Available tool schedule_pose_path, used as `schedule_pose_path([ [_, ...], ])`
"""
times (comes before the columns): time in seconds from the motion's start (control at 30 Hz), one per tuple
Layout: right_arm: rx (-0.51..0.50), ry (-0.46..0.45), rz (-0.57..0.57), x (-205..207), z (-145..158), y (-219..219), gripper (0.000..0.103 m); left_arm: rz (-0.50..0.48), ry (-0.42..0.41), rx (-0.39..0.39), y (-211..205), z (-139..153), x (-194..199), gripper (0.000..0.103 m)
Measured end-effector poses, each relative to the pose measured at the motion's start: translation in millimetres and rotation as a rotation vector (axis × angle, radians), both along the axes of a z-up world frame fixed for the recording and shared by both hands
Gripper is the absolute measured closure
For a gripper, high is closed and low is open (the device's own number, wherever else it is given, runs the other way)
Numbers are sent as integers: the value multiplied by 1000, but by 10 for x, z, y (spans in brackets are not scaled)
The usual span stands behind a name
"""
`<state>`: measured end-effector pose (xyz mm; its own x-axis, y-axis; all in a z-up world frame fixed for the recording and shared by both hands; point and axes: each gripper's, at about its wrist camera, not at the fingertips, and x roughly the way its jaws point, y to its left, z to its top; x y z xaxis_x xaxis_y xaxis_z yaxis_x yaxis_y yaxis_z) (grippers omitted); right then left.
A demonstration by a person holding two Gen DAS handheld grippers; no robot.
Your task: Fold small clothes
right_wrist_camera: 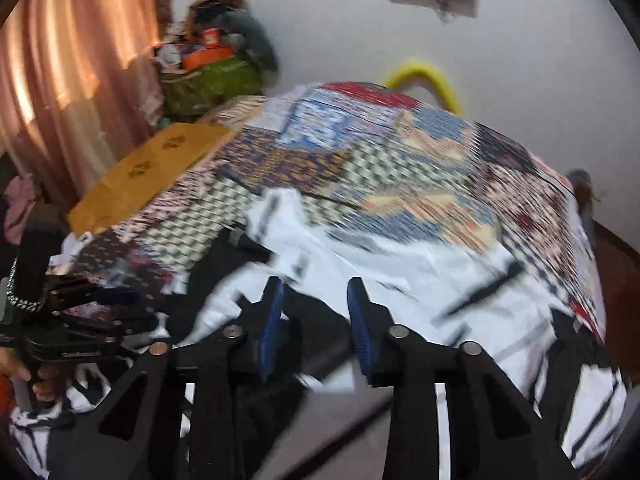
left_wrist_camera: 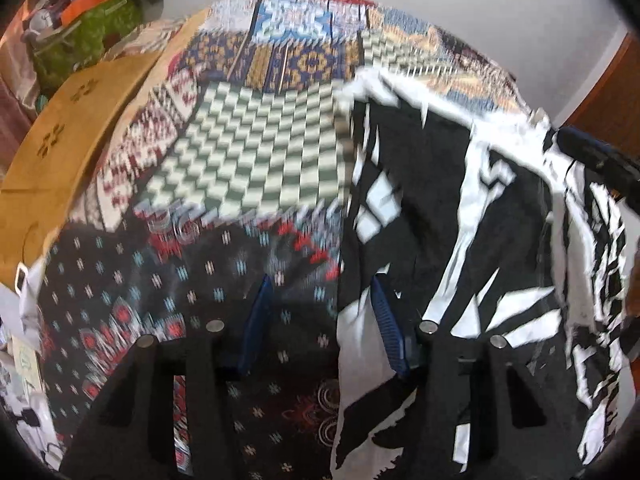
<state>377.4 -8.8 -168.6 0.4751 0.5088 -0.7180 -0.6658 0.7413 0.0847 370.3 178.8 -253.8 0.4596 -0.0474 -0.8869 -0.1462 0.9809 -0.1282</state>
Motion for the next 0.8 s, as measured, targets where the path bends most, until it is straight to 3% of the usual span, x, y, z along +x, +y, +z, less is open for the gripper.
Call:
schedule_pose_path([
  [0.1, -13, 48, 53, 112, -100, 292, 72, -13, -20, 9, 7, 80, 99, 51],
  [0.3, -43, 156, 103, 386, -477, 757, 73, -33, 31, -14, -1, -118, 345, 51],
  [0.4, -93, 148, 138, 330, -603, 875, 100, -38, 41, -45, 40, -202, 375, 51],
  [0.57, -167, 65, 186, 161, -665, 822, 101, -60, 30, 31, 17, -206, 360, 52],
  [0.7, -50, 86, 136, 250, -478, 552, 101, -46, 39, 38, 43, -213, 359, 52],
  [0.77, -20, 120, 111, 301, -410, 490, 95, -44, 43, 44, 43, -221, 357, 52],
  [0.8, -12, 150, 107, 330, -396, 468, 83, -43, 46, 50, 37, -223, 356, 52],
])
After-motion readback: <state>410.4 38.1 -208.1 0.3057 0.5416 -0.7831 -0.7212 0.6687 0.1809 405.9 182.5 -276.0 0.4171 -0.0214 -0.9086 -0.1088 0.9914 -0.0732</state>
